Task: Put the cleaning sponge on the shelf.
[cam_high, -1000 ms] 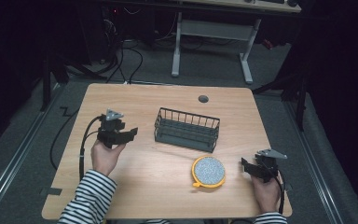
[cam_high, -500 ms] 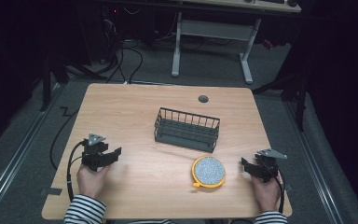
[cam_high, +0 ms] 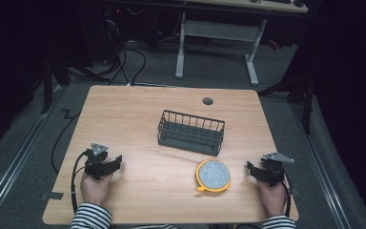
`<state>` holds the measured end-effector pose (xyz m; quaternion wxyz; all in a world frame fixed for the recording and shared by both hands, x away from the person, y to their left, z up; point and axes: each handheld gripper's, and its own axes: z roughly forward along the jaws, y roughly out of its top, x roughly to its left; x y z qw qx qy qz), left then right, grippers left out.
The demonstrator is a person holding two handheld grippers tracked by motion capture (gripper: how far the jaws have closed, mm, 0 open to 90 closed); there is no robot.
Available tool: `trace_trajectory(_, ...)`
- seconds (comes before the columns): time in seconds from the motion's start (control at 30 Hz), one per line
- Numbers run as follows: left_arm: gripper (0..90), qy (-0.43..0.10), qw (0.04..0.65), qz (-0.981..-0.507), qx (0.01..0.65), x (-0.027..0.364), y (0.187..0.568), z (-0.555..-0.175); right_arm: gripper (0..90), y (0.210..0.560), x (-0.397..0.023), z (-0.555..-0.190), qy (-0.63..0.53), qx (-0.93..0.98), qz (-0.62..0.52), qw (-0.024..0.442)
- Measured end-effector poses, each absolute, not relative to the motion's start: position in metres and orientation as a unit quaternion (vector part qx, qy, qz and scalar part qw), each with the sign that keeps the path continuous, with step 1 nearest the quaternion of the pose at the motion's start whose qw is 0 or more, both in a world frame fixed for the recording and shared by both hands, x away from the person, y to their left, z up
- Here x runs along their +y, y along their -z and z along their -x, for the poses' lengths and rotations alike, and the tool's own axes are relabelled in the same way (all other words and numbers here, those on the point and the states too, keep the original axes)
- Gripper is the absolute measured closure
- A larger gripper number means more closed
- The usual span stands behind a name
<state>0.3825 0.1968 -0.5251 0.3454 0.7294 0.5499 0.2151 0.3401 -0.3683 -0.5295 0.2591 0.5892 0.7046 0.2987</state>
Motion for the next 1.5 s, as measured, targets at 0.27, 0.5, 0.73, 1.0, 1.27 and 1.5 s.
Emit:
trace_trajectory(0.27,37.6,-0.223,0.324,-0.742,0.543,0.195,0.532,-0.383,35.1,0.53,-0.368,-0.34,-0.301,0.706,-0.587,0.258)
trace_trajectory(0.5,36.7,-0.234,0.336,-0.738,0.537,0.196,0.536,-0.38,35.5,0.53,-0.367,-0.339,-0.3,0.707,-0.586,0.258)
trace_trajectory(0.73,33.8,-0.234,0.334,-0.738,0.538,0.196,0.536,-0.38,37.0,0.529,-0.368,-0.339,-0.302,0.706,-0.587,0.258)
trace_trajectory(1.0,33.7,-0.235,0.334,-0.737,0.538,0.196,0.536,-0.38,41.3,0.527,-0.371,-0.341,-0.301,0.707,-0.59,0.247)
trace_trajectory(1.27,33.7,-0.235,0.334,-0.737,0.539,0.196,0.536,-0.38,48.8,0.508,-0.368,-0.334,-0.32,0.72,-0.564,0.246)
trace_trajectory(1.5,33.7,-0.235,0.334,-0.736,0.54,0.196,0.536,-0.38,49.4,0.492,-0.352,-0.331,-0.341,0.737,-0.537,0.228)
